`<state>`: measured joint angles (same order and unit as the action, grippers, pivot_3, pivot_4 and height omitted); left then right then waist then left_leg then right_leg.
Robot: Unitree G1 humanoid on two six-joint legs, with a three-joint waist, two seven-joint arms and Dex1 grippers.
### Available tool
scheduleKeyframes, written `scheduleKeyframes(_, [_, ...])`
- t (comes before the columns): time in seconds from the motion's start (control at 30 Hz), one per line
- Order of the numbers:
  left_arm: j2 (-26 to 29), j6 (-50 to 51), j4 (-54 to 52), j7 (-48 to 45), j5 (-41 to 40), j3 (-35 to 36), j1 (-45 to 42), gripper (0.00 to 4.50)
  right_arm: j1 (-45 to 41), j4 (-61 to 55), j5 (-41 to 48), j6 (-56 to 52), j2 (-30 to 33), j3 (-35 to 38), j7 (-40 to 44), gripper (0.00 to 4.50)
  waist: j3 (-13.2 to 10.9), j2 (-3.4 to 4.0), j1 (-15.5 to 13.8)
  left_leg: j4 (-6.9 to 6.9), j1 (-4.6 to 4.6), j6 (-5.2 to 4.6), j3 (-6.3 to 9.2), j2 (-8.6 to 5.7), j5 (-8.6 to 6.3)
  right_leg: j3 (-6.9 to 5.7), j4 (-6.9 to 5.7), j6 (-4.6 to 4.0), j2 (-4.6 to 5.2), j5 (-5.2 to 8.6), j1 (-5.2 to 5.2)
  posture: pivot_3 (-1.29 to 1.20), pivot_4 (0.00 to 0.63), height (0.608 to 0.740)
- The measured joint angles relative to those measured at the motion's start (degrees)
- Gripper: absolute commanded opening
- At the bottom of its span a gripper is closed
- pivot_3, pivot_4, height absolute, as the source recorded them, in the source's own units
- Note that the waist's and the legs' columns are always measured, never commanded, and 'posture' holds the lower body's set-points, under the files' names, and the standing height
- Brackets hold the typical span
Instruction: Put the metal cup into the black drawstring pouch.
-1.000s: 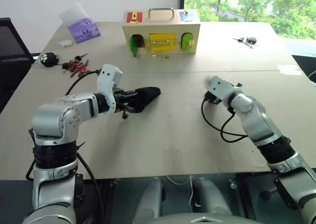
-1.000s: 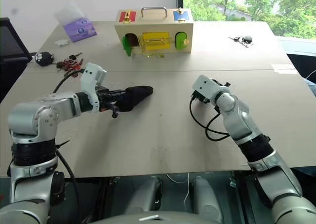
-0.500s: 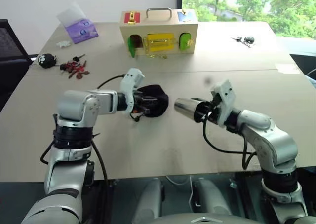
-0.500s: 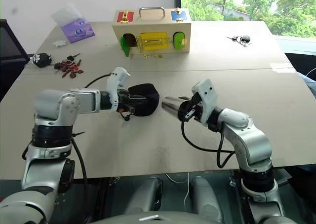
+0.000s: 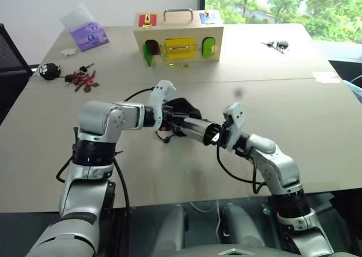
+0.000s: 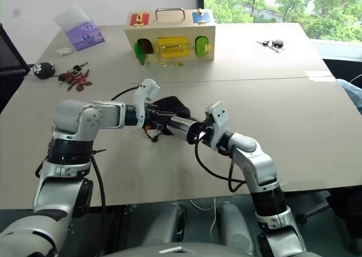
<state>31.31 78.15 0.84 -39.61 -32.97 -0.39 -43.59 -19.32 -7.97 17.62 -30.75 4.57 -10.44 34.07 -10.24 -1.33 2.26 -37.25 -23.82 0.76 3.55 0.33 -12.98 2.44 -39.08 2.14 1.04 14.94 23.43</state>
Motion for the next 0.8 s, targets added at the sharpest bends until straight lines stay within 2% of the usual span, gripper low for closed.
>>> scheduleKeyframes(0.2, [-0.1,0.8,-1.6,1.3,-0.5,1.6,1.5,0.0,-1.2,7.7,-4.4,4.3,-1.0,-2.0,-3.1,0.04,0.0,0.0,0.0,-0.01,0.02,0.0,0.0,0.01,0.0,0.03,-0.03,0.0,0.0,0.0,0.0,0.0,0.15,0.74])
scheduleKeyframes(0.6, [-0.1,4.1,-8.4,3.4,-3.3,5.1,4.5,0.0,-10.4,21.4,-14.6,15.2,-3.2,-6.5,-8.0,0.04,0.0,-0.01,0.2,-0.05,0.31,-0.05,-0.03,-0.01,-0.02,0.15,-0.52,0.0,0.0,0.0,-0.02,0.0,0.15,0.74])
scheduleKeyframes(0.7, [-0.2,4.7,-10.4,4.1,-3.9,6.3,5.9,0.0,-10.9,25.3,-8.3,11.7,-8.6,-1.0,-7.4,0.04,0.0,-0.01,0.3,-0.04,0.46,0.01,-0.02,0.05,0.01,0.21,-0.74,-0.03,-0.04,0.0,-0.06,0.0,0.15,0.74])
scheduleKeyframes(0.8, [-0.2,4.9,-11.5,4.7,-4.4,6.9,6.7,0.0,-11.1,26.2,-7.1,11.1,-8.6,-0.4,-5.5,0.04,0.0,-0.01,0.3,-0.04,0.49,0.01,-0.06,0.03,0.01,0.24,-0.74,-0.03,-0.03,0.0,-0.06,0.0,0.15,0.74])
